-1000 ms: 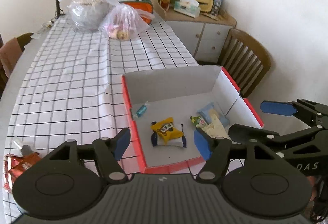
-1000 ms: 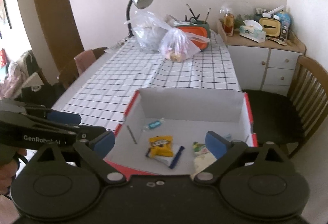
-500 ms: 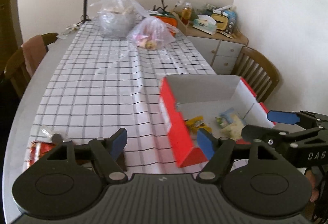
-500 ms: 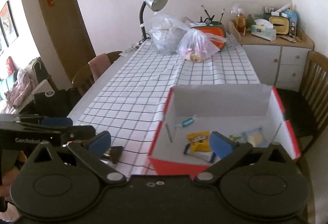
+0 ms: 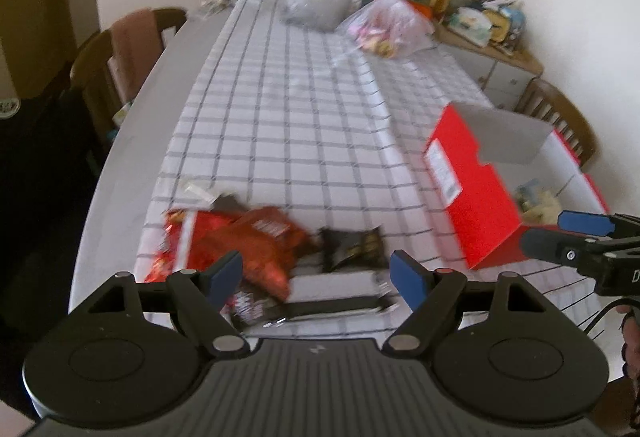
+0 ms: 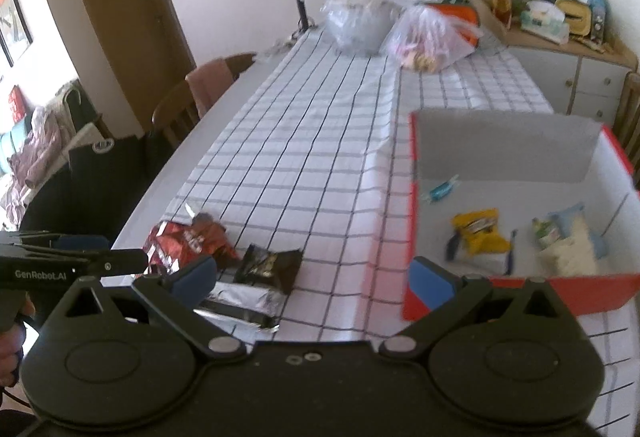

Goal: Organize snacks
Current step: 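Grasp the M&M's packet with the left gripper while the right gripper grasps the black snack packet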

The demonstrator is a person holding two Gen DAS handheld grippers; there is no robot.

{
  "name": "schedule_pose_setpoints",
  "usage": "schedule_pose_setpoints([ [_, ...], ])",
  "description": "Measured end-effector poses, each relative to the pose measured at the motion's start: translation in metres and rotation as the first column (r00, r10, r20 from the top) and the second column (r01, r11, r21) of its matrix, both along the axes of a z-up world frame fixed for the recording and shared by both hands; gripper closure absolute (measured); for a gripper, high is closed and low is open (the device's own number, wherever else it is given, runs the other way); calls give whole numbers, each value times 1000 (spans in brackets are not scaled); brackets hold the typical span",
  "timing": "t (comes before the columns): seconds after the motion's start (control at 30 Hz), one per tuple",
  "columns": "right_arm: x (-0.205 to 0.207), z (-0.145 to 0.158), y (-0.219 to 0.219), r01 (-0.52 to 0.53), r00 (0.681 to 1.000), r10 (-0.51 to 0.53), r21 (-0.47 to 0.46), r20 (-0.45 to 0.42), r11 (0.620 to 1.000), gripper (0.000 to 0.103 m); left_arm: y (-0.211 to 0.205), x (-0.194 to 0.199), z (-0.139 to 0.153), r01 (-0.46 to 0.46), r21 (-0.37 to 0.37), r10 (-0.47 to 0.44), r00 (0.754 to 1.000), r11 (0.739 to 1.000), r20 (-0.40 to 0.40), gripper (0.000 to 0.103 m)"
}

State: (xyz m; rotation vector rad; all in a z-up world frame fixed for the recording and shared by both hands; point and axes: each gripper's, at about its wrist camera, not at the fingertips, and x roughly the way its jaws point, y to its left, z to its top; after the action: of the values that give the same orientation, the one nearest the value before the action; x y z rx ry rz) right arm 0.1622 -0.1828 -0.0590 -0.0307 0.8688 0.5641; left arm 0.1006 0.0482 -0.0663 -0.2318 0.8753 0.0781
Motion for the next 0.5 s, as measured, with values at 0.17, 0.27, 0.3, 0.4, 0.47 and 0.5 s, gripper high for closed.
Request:
schedule_pose_setpoints([
  [0.17, 1, -21, 27, -39, 999, 38, -65, -19, 997, 0, 23, -5, -23, -5, 8, 5, 999, 1000, -47, 22],
  [0.27, 8, -32, 43, -81, 997, 79, -101, -24, 992, 0, 34, -3, -36, 0, 3, 0, 998, 1000, -66, 22],
  [0.3, 11, -36, 48, -98, 995, 95, -118, -31, 988, 1, 36, -2, -39, 2, 3, -2, 997, 1000, -72, 22],
  [0.4, 23, -48, 62, -140, 988, 129, -146, -84, 979, 1, 43, 1, -51, 3, -5, -4, 996, 1000, -94, 22],
  [0.47, 29, -55, 69, -148, 987, 134, -171, -90, 974, 1, 47, 3, -58, -1, -10, 0, 994, 1000, -107, 22],
  [0.5, 32, -59, 71, -151, 986, 135, -180, -94, 972, 1, 48, 4, -61, -5, -15, 3, 994, 1000, -112, 22],
])
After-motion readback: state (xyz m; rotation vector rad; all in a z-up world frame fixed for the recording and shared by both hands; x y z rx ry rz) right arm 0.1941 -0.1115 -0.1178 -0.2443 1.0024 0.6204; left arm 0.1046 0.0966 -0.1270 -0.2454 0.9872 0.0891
